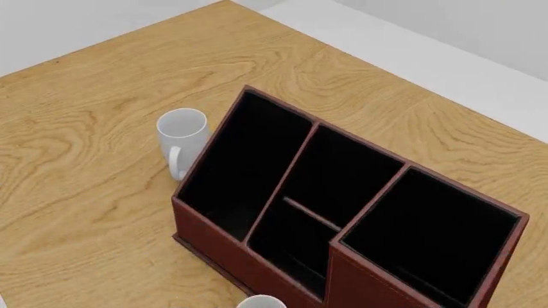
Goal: Pick up the book and place it in the right compartment of the caddy.
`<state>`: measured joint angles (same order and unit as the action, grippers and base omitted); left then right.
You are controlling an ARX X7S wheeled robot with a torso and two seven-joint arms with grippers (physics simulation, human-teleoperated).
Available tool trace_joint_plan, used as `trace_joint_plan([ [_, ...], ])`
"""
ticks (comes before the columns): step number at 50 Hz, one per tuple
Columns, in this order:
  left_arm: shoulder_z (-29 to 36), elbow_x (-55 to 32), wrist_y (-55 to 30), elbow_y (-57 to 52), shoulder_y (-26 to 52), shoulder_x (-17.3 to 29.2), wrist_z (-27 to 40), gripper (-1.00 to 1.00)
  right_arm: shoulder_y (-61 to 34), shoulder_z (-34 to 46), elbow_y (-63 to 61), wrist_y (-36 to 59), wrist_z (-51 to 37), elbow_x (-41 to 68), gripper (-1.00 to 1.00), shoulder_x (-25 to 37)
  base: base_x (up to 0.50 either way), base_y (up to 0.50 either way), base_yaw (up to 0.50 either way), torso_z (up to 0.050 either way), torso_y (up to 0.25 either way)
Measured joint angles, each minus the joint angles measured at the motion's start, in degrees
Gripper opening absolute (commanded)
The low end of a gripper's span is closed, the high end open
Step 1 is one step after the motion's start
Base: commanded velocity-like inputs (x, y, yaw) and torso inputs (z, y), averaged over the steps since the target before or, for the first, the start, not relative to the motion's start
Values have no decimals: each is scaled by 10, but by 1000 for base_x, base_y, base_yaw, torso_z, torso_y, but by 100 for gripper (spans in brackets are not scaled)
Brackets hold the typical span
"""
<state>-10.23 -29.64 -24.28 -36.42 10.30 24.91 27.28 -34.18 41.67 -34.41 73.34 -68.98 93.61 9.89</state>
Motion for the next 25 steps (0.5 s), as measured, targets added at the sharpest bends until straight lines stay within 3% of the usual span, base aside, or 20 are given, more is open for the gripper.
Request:
trace_joint_plan([
  [25, 1, -3, 1, -2, -1, 3, 3, 100, 33, 18, -1, -23, 41, -52, 100, 23, 0, 0, 0, 0, 0],
])
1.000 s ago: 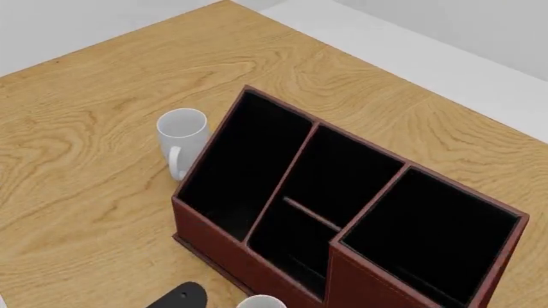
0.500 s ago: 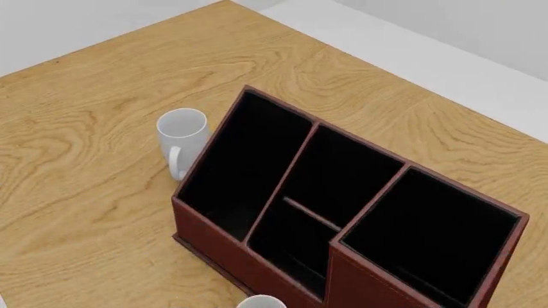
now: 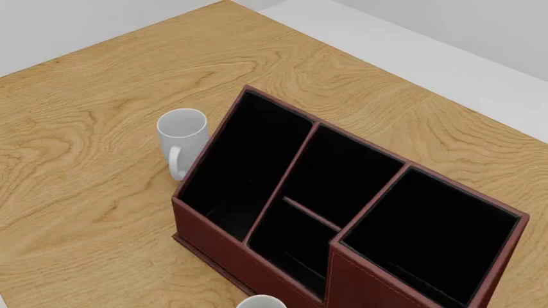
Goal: Pick up the book and place it in the right compartment of the caddy.
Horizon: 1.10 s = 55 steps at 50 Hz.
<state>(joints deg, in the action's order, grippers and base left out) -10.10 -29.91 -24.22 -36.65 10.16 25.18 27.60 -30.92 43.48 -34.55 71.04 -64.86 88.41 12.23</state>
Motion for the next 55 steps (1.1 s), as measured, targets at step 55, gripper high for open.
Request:
trace_joint_plan([
  [55, 2, -5, 3, 0, -1, 5, 6, 100, 14, 28, 85, -73, 163, -139, 100, 52, 0, 0, 0, 0, 0],
])
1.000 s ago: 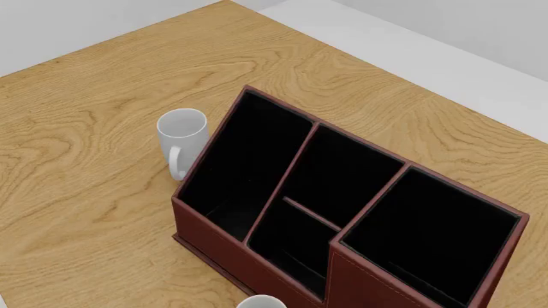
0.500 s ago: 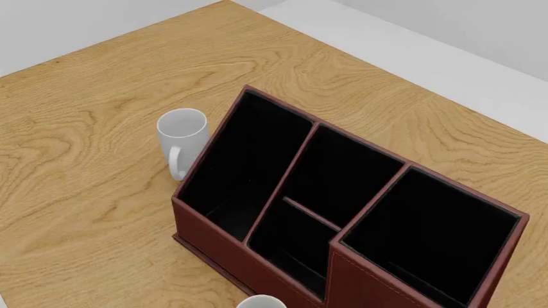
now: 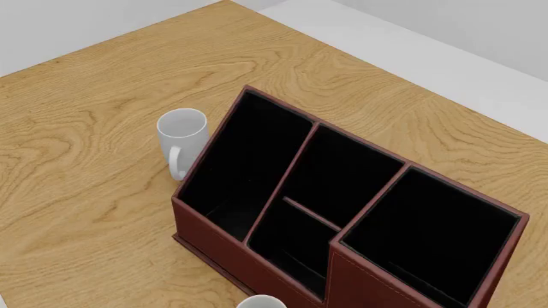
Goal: Pick up the book and place it in the right compartment of the caddy.
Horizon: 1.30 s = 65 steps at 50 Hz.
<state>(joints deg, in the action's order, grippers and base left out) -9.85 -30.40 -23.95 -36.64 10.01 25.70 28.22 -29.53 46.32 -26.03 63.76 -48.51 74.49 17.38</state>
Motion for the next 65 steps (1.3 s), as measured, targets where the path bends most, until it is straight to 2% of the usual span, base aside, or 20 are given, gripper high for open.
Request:
trace_joint_plan([
  [40, 4, -1, 4, 3, 0, 3, 2, 100, 27, 40, 50, -47, 74, -57, 100, 6, 0, 0, 0, 0, 0],
  [41, 4, -1, 4, 3, 0, 3, 3, 100, 27, 40, 50, -48, 75, -58, -100, 6, 0, 0, 0, 0, 0],
  [48, 5, -1, 5, 4, 0, 4, 3, 100, 25, 47, 54, -61, 35, -47, -100, 6, 0, 0, 0, 0, 0],
  [65, 5, -4, 4, 2, 0, 6, 6, 100, 20, 65, 17, -61, 22, -77, -100, 16, 0, 0, 0, 0, 0],
])
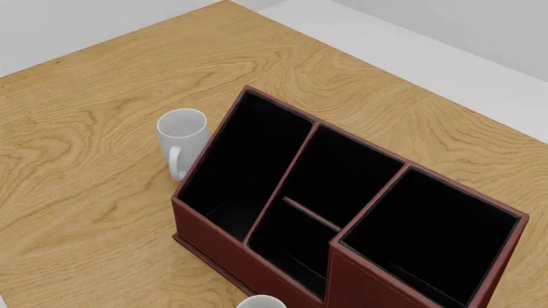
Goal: Pick up the book and place it in the right compartment of the caddy.
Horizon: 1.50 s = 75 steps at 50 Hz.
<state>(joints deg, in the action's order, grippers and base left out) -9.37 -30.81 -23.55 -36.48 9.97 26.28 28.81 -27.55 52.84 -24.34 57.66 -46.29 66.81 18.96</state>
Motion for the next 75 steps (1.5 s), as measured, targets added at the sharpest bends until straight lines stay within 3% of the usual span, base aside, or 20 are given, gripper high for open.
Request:
trace_joint_plan([
  [37, 2, -3, 3, 2, 0, 2, 3, 100, -125, -56, -83, 44, -52, 88, -100, -21, 0, 0, 0, 0, 0],
  [58, -8, -14, 2, 0, -1, 6, 6, 100, -225, -103, -36, 44, -35, 129, -100, -32, 0, 0, 0, 0, 1],
  [75, -8, -15, 6, 2, -1, 7, 6, 100, -309, -144, 24, 70, -78, 217, -100, -28, 0, 0, 0, 0, 1],
])
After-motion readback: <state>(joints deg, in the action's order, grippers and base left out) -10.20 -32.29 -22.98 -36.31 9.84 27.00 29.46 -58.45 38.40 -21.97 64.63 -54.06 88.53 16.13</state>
